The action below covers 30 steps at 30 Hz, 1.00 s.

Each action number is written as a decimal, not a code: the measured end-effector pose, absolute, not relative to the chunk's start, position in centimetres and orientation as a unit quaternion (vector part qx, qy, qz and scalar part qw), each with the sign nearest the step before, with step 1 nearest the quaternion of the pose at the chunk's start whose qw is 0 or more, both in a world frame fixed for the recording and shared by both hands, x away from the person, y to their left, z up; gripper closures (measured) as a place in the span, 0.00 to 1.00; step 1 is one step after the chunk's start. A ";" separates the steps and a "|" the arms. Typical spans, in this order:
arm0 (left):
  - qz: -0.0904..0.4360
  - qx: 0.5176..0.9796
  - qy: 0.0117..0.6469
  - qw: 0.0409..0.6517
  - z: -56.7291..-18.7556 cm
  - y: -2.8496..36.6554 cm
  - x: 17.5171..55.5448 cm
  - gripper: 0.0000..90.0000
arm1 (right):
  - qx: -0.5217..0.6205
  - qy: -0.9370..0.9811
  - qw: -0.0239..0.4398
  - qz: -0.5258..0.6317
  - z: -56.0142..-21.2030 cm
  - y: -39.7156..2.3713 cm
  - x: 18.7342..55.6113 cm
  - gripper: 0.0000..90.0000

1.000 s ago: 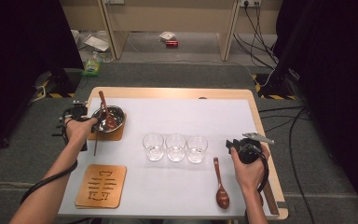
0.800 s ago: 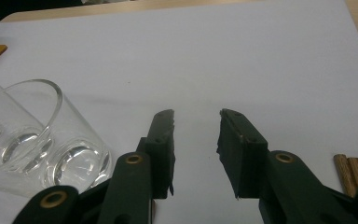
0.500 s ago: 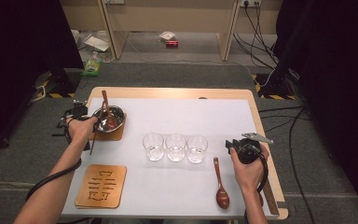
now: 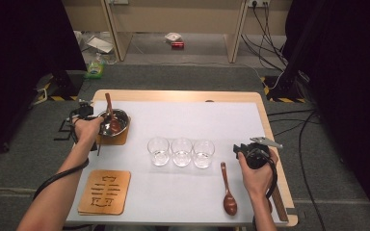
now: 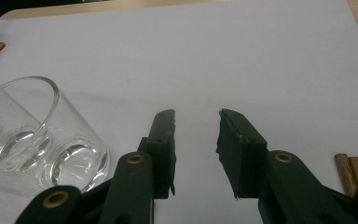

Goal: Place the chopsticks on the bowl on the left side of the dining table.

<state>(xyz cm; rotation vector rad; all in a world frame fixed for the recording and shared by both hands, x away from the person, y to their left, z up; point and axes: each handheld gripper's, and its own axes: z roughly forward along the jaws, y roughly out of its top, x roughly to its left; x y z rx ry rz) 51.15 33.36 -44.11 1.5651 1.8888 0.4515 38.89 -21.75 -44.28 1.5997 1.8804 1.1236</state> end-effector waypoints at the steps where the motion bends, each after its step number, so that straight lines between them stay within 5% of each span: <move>1: 0.171 0.595 0.718 0.319 -44.1 33.3 51.2 0.93 | 0.577 0.677 0.213 0.404 -44.3 -21.7 38.9 0.74; 7: 0.175 0.594 0.717 0.320 -43.9 33.1 51.3 0.91 | 0.576 0.677 0.213 0.405 -44.3 -21.7 38.9 0.74; 18: 0.187 0.600 0.690 0.359 -43.0 33.2 50.1 0.71 | 0.578 0.677 0.213 0.403 -44.3 -21.8 38.9 0.74; 30: 0.201 0.595 0.649 0.430 -41.4 34.8 44.8 0.53 | 0.586 0.675 0.216 0.392 -43.9 -22.3 39.1 0.73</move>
